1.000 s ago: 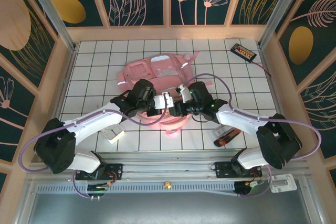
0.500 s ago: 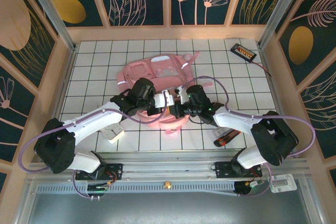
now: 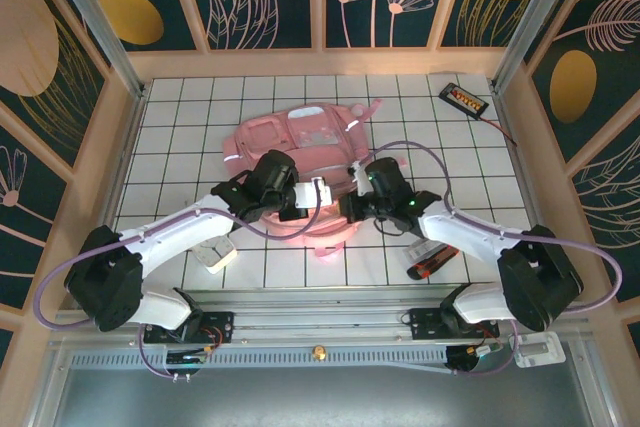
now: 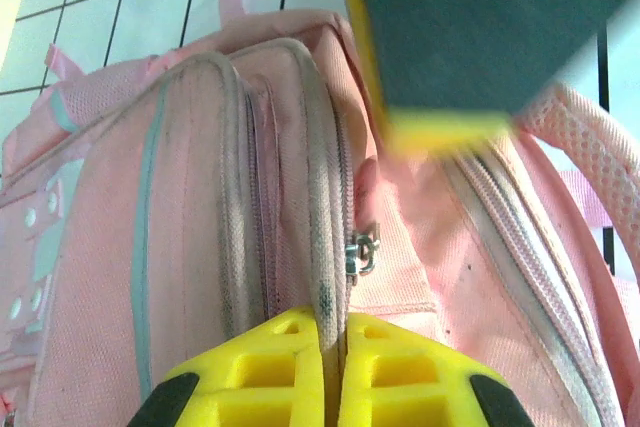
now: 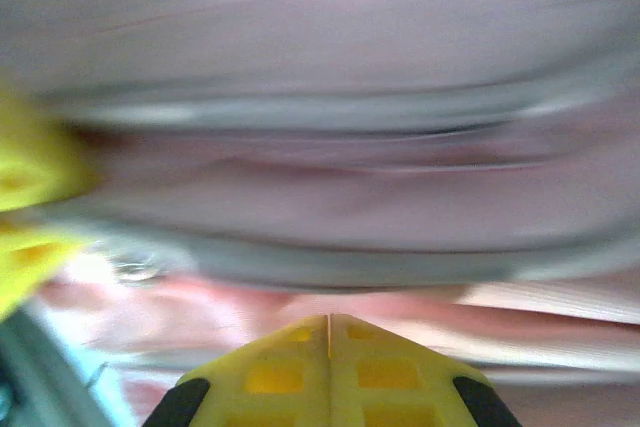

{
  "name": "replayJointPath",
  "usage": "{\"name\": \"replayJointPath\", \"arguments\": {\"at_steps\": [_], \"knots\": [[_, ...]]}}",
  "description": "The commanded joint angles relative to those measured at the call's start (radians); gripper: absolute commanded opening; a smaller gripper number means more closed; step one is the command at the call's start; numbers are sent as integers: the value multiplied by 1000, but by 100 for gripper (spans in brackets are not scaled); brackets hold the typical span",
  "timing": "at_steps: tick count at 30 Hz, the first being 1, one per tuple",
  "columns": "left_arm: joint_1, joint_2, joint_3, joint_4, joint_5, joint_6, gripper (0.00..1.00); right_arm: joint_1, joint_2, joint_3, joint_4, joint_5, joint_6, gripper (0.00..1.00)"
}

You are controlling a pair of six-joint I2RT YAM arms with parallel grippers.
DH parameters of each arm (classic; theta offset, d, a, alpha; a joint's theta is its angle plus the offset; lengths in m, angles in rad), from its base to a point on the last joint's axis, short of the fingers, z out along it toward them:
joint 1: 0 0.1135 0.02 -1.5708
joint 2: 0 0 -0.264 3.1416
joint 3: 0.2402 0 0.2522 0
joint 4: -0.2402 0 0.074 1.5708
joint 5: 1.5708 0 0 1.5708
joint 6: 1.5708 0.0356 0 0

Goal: Pack books, pencil case, and school supplies into a backpack

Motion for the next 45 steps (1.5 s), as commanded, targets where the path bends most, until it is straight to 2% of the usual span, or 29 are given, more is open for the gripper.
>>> {"name": "replayJointPath", "arguments": {"at_steps": [1, 5, 8, 11, 12, 13, 14, 16, 19, 30, 32, 45], "knots": [[5, -61, -3, -26, -52, 57, 0, -80, -13, 21, -220, 144, -5, 0], [5, -76, -16, -13, -47, 57, 0, -95, -37, 39, -258, 173, -7, 0], [4, -90, -22, 6, -27, 48, 0, -95, -46, 35, -239, 149, -15, 0], [6, -92, -14, 9, 10, 28, 0, -81, -75, 26, -146, 17, -34, 0], [5, -92, -9, 10, 23, 20, 0, -52, -92, 18, -102, -4, -29, 7], [6, -89, -3, 7, 37, 11, 0, -15, -103, 10, -51, -27, -23, 25], [5, -86, 5, 3, 48, 3, 0, 13, -109, 4, -8, -29, -9, 38], [5, -77, 21, -5, 63, -10, 0, 61, -106, -4, 55, -7, 9, 45], [5, -75, 30, -7, 78, -20, 0, 98, -82, -16, 121, 5, 13, 47], [6, -73, 48, -26, 138, -59, 0, 97, 25, -55, 293, -86, 0, 47], [6, -62, 93, -47, 157, -66, 0, 97, 36, -67, 331, -100, 3, 47], [8, 1, 205, -128, 216, -96, 0, 98, 30, -106, 446, -147, 5, 47]]}}
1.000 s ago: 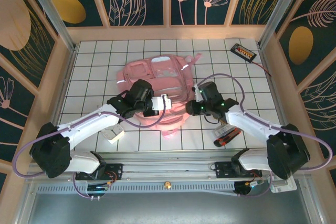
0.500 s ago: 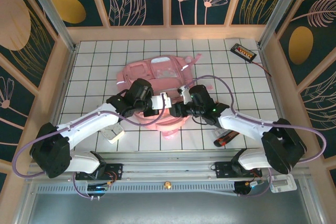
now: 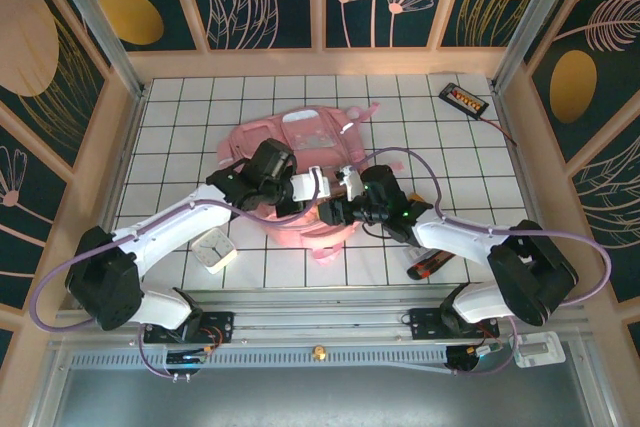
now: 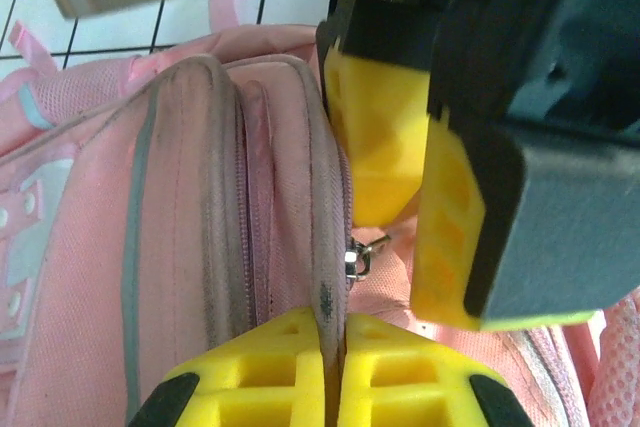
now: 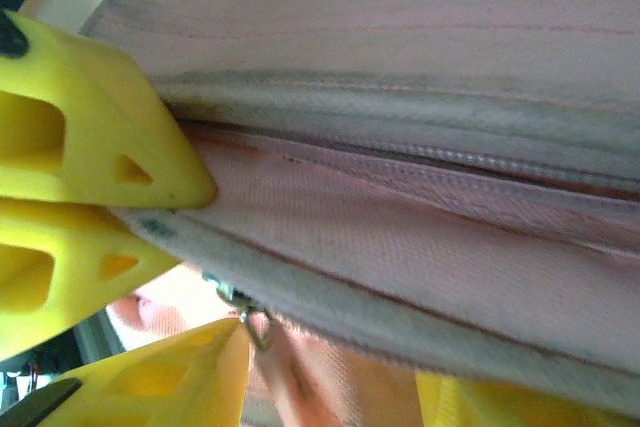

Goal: Pack books, pencil case, and school supplies into a backpack

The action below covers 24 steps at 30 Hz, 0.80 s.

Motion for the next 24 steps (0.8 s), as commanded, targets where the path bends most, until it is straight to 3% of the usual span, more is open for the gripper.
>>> {"name": "replayJointPath", "arguments": {"at_steps": [1, 10, 12, 16, 17, 24], "knots": [[-12, -8, 81, 56, 135, -25, 0, 5, -13, -26, 102, -22, 2, 47], [-9, 10, 123, 36, 166, -45, 0, -2, -47, -55, 114, 25, -1, 45], [-9, 6, 120, 37, 166, -47, 0, -5, -47, -51, 111, 32, -5, 38], [-9, 5, 126, 30, 151, -47, 0, -9, -52, -43, 86, 55, -16, 4], [-8, 3, 126, 30, 143, -46, 0, -10, -58, -42, 70, 68, -21, 0], [-8, -42, 78, 48, 50, -1, 0, -32, -134, -11, -169, 196, -17, 0]]}}
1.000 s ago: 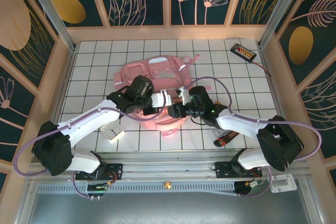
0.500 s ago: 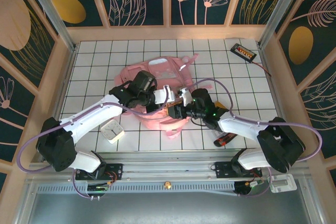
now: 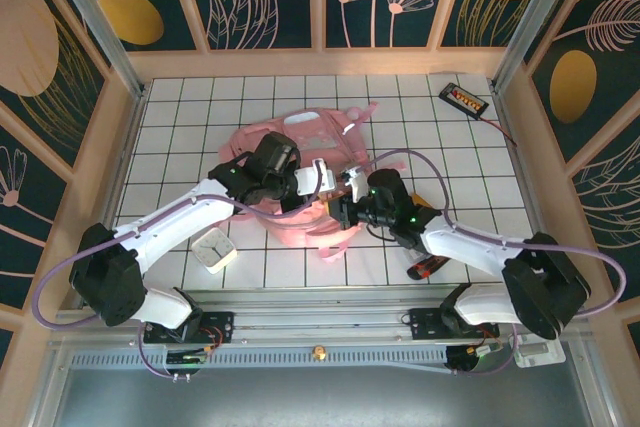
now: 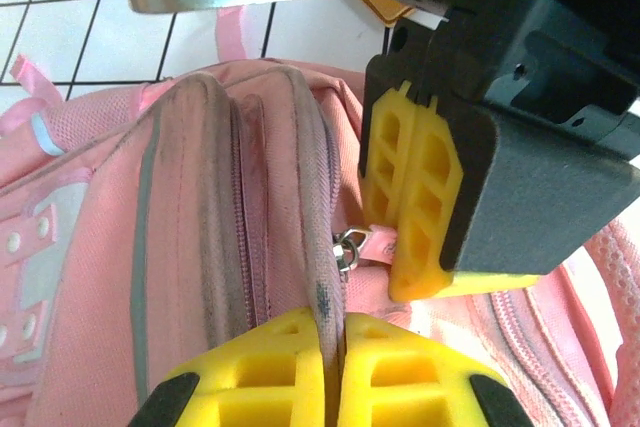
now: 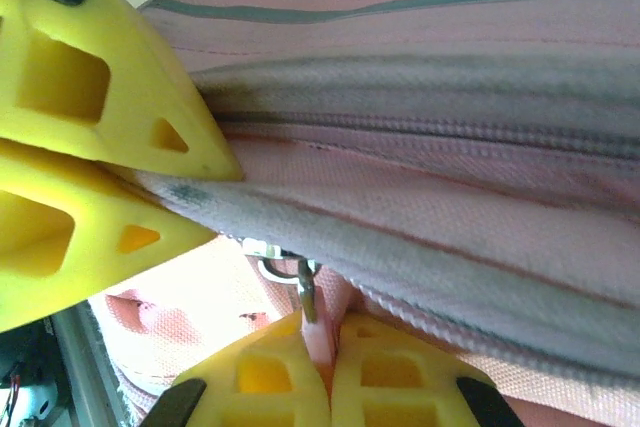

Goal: Pack books, pencil case, and school supplies into a backpack

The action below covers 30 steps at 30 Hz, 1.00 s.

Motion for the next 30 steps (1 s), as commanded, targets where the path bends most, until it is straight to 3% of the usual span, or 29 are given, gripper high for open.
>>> {"name": "replayJointPath", "arguments": {"at_steps": [1, 7, 16, 21, 25, 30], "knots": [[-6, -83, -4, 80, 7, 43, 0, -42, -33, 40, -194, 142, 21, 0], [-6, -147, -92, 102, -16, 124, 0, -97, -30, 124, -429, 210, 66, 0], [-16, -161, -165, 135, -105, 175, 0, -171, 35, 268, -653, 188, 73, 0], [-16, -174, -185, 165, -99, 181, 0, -189, 20, 251, -621, 99, 30, 0], [-17, -174, -178, 197, -17, 141, 0, -182, 30, 210, -508, -20, 15, 0], [-16, -160, -153, 209, 85, 88, 0, -142, 68, 194, -413, -29, 13, 0]]}}
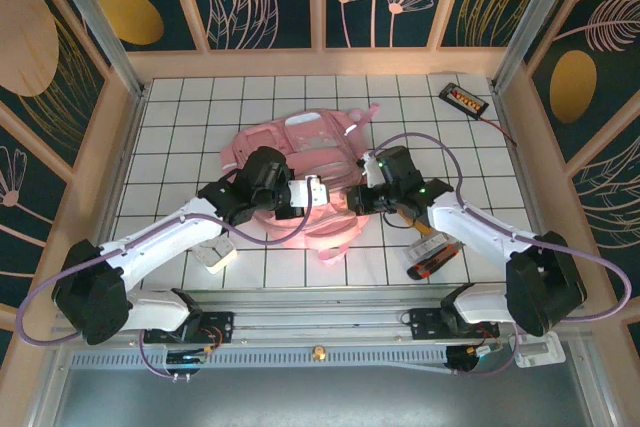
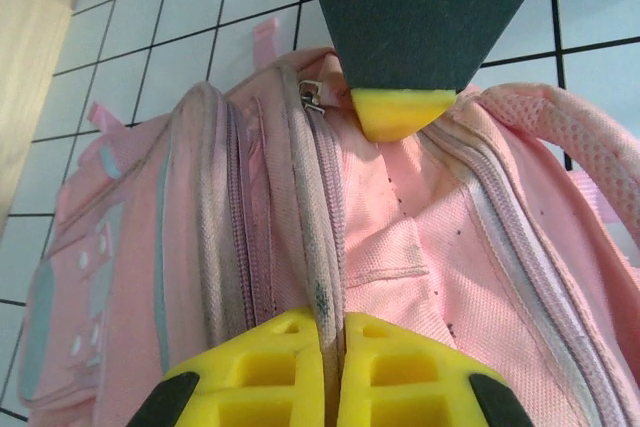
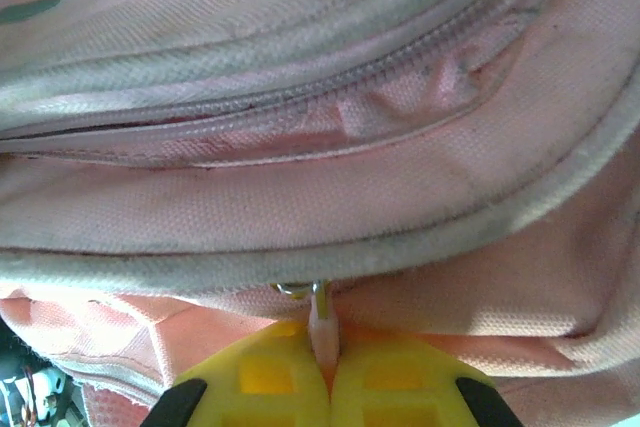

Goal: Pack books, pencil case, and school supplies into a backpack

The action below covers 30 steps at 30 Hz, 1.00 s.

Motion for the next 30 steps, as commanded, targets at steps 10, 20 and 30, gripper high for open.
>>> {"name": "replayJointPath", "arguments": {"at_steps": [10, 20, 30], "knots": [[-1, -50, 27, 26, 104, -32, 0, 9, -50, -40, 84, 71, -28, 0], [0, -97, 9, -26, 44, 27, 0, -187, -10, -38, -128, 227, -41, 0], [22, -67, -76, 186, -203, 17, 12, -82, 20, 3, 6, 184, -49, 0]]}}
